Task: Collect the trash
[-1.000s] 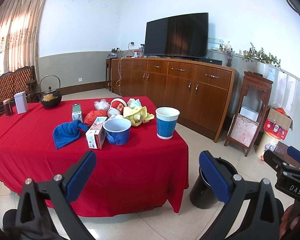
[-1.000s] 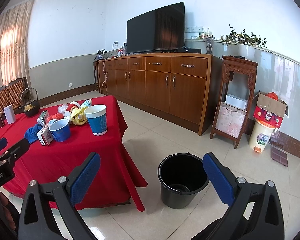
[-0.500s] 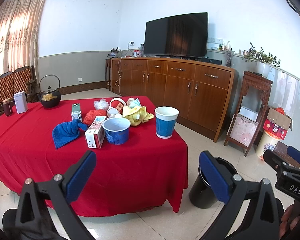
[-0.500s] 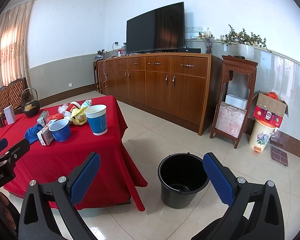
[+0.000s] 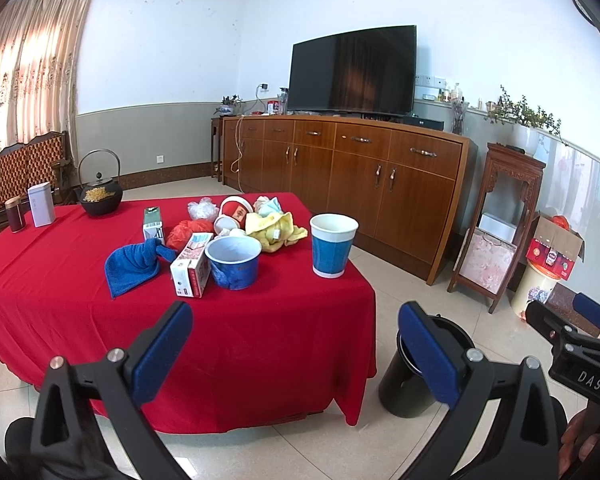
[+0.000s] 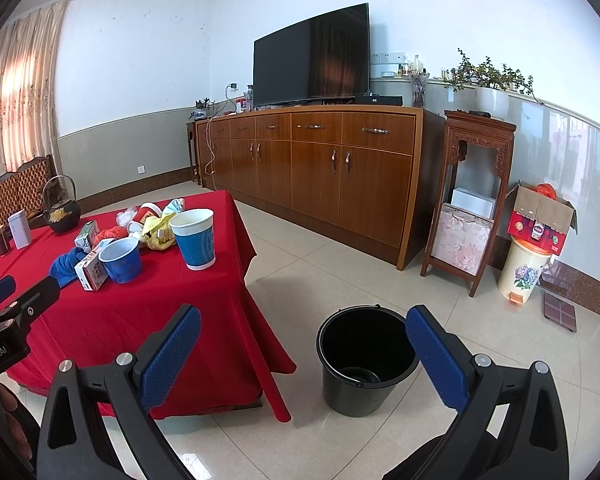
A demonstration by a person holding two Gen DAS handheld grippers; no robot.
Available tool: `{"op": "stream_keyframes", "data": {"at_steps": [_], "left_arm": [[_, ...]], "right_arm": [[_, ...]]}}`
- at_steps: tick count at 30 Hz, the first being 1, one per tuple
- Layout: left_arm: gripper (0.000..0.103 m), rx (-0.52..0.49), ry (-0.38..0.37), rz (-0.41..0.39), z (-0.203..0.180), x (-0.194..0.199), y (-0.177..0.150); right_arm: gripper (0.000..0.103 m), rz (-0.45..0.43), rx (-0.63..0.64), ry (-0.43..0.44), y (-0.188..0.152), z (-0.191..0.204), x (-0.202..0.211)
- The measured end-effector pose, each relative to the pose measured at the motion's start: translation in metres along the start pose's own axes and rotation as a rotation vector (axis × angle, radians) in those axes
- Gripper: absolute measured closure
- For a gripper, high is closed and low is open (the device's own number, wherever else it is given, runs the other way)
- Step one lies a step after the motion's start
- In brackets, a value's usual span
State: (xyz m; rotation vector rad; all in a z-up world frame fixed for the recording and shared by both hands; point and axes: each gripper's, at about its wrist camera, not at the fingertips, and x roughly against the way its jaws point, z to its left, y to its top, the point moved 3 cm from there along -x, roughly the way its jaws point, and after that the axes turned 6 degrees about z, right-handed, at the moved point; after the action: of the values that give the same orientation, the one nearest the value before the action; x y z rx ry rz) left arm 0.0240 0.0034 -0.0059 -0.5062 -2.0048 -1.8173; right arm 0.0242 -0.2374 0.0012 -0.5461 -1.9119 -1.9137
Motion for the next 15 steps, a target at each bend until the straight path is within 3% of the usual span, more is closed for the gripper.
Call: {"op": "stream_keyframes", "data": {"at_steps": [15], "left_arm": [[0.000, 0.001, 0.000, 0.002, -0.0006, -0.0002, 0.0001]], "right_arm": [[0.000, 0.000, 0.006, 0.001, -0.0016, 0.0062, -0.0023]]}}
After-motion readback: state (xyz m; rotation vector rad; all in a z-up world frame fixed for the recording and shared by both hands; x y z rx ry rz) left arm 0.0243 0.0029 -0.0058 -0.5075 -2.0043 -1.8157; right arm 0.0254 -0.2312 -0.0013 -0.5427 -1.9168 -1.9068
